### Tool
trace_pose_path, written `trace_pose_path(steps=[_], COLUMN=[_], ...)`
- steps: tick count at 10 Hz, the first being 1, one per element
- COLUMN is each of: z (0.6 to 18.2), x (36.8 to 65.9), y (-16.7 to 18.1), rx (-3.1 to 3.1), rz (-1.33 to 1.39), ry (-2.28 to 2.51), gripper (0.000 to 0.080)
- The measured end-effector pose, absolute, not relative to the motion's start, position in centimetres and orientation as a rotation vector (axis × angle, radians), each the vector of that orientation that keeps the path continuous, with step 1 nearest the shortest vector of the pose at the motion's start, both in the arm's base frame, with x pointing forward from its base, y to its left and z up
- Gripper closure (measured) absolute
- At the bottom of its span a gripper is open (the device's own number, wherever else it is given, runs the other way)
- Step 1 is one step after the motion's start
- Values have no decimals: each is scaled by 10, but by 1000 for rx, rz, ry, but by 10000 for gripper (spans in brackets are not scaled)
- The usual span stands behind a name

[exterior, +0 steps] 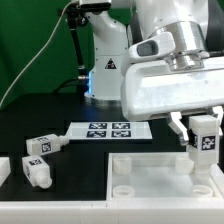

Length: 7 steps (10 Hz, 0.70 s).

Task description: Assemble one leg

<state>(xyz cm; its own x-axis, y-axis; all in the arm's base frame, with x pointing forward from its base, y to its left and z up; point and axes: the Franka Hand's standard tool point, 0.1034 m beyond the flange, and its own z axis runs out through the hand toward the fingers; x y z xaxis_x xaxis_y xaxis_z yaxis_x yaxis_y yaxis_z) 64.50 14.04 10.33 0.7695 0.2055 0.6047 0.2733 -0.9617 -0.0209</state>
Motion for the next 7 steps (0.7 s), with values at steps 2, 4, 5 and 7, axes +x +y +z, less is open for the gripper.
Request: trace_pose_path(steps=[2, 4, 5, 7], z=[97, 89, 89, 86], x=[645, 642, 642, 642], y=[140, 142, 142, 138], rx=[-2858, -2861, -2862, -2867], rz=[-939, -921, -919, -914], ry=[-392, -394, -395, -389], gripper=[520, 520, 520, 520])
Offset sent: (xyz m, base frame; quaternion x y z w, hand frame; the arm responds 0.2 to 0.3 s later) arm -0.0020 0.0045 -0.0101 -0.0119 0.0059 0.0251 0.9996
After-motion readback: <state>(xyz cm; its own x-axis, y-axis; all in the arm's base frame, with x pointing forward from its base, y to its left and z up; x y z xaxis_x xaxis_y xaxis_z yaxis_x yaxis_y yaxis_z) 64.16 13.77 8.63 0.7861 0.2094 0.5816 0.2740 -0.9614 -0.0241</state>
